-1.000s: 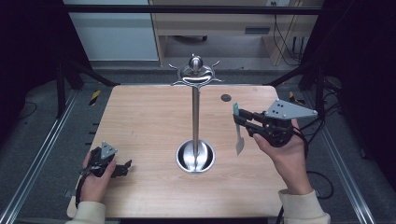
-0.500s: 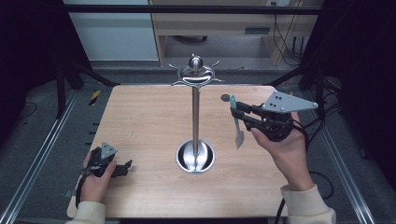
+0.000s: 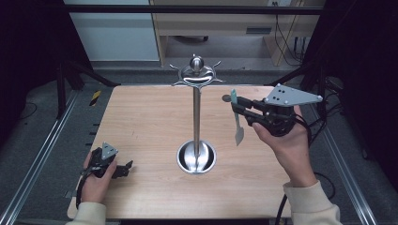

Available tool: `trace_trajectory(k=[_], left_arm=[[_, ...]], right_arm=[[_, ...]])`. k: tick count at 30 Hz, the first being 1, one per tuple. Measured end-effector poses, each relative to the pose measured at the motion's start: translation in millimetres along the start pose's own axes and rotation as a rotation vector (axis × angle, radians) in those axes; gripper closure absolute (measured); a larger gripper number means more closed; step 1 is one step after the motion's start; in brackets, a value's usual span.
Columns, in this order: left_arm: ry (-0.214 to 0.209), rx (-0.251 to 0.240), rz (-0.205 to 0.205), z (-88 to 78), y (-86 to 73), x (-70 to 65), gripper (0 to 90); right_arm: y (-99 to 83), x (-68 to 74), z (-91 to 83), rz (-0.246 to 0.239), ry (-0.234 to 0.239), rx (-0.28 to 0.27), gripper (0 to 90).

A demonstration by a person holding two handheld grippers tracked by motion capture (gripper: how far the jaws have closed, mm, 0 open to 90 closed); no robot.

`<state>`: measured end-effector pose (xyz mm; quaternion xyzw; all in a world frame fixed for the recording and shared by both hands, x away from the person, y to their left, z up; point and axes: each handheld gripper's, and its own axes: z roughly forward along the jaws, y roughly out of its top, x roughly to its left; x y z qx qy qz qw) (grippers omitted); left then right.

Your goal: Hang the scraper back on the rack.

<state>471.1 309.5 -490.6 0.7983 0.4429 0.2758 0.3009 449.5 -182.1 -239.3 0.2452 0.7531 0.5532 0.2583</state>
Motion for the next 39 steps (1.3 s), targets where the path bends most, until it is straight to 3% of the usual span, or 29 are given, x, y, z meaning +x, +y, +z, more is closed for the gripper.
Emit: trace_trajectory(k=[26, 39], left_arm=[[0.002, -0.001, 0.002, -0.8, 0.1, 0.3, 3.0], [0.002, 0.0, 0.007, -0.7, 0.3, 0.1, 2.9]], right_arm=[[21.7, 0.6, -0.8, 0.013, 0.052, -0.029, 74.4], [24.7, -10.0, 2.9, 0.054, 0.089, -0.027, 74.4]])
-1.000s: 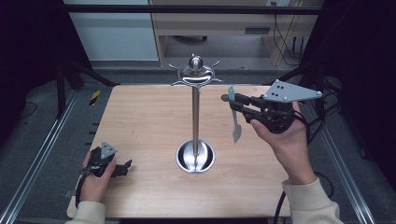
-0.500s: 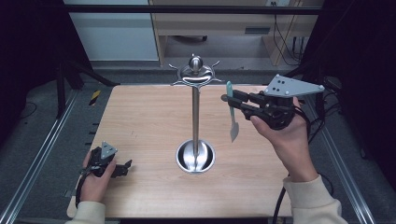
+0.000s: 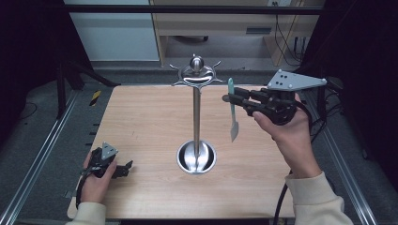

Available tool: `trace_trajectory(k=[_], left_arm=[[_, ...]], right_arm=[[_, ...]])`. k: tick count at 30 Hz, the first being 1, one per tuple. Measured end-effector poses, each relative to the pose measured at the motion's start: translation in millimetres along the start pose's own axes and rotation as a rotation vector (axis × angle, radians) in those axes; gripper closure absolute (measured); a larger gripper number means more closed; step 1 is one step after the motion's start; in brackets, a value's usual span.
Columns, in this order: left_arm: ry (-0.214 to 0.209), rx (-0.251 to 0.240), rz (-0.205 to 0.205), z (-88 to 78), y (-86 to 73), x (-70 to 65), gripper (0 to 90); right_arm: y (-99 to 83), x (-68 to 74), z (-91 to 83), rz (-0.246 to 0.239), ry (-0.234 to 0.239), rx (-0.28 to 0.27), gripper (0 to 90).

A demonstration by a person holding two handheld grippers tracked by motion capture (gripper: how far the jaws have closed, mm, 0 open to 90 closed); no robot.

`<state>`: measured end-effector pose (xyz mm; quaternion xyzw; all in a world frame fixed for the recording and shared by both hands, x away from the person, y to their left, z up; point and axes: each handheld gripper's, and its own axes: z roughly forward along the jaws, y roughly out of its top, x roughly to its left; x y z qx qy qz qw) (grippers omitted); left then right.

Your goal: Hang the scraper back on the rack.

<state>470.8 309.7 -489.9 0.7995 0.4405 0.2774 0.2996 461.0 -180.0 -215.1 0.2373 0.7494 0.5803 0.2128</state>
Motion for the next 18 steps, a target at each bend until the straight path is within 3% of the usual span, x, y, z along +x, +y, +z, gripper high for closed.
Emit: trace_trajectory(k=[5, 18], left_arm=[[-0.001, 0.0, -0.001, 0.1, 0.1, -0.3, 2.9], [-0.001, 0.0, -0.001, 0.2, 0.1, -0.7, 2.9]], right_arm=[[0.6, -1.9, 1.3, 0.02, 0.032, -0.002, 74.4], [3.2, -3.3, 4.8, 0.036, 0.059, 0.012, 74.3]])
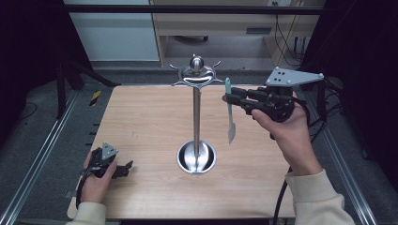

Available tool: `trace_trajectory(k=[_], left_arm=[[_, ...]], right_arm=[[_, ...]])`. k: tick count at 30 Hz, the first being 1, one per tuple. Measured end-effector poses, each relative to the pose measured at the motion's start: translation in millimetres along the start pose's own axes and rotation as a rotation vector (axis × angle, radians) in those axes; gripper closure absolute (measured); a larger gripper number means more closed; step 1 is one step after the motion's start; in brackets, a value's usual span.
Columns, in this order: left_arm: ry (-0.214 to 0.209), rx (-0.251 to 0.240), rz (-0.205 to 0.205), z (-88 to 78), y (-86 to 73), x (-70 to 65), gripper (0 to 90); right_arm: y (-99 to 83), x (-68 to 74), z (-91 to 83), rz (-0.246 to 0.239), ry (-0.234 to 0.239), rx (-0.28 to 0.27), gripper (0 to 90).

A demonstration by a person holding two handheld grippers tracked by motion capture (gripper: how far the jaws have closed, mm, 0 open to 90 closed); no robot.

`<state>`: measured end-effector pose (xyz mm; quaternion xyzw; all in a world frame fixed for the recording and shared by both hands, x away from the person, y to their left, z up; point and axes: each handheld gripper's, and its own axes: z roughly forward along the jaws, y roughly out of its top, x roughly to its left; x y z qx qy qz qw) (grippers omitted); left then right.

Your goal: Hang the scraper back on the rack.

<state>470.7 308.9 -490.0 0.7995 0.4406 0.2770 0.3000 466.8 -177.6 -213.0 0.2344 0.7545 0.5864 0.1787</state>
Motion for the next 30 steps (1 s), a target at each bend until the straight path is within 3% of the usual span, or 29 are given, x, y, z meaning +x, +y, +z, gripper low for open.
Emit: trace_trajectory(k=[30], left_arm=[[-0.003, 0.002, 0.007, 0.4, 0.4, -1.2, 2.9]], right_arm=[[-0.1, 0.5, 12.2, 0.003, 0.002, 0.021, 74.3]])
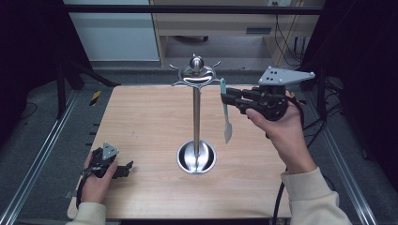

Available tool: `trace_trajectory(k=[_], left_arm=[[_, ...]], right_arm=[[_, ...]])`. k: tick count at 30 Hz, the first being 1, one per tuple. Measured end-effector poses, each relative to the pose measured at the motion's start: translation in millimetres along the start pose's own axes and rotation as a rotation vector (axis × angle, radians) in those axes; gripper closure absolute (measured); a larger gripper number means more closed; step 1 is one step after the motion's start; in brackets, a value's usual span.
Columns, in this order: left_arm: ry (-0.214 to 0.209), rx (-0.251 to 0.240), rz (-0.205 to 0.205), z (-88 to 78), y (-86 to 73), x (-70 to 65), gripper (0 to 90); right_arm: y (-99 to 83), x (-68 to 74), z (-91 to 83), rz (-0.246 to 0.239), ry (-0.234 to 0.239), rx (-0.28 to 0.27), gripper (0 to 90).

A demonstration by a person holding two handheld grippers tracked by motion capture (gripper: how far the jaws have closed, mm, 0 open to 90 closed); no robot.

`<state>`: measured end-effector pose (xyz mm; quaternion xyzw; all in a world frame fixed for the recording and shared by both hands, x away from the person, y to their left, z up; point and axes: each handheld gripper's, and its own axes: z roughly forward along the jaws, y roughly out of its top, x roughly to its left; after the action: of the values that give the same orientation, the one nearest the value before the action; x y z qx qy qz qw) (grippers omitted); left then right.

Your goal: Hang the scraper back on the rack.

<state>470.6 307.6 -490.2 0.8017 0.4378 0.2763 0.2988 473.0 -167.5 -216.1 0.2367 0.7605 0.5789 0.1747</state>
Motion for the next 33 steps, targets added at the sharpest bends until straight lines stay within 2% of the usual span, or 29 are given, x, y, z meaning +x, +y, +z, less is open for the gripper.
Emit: trace_trajectory(k=[33], left_arm=[[-0.003, 0.004, 0.007, 0.3, 0.3, -1.2, 2.9]], right_arm=[[-5.7, 3.3, 3.5, -0.019, -0.028, -0.038, 74.0]])
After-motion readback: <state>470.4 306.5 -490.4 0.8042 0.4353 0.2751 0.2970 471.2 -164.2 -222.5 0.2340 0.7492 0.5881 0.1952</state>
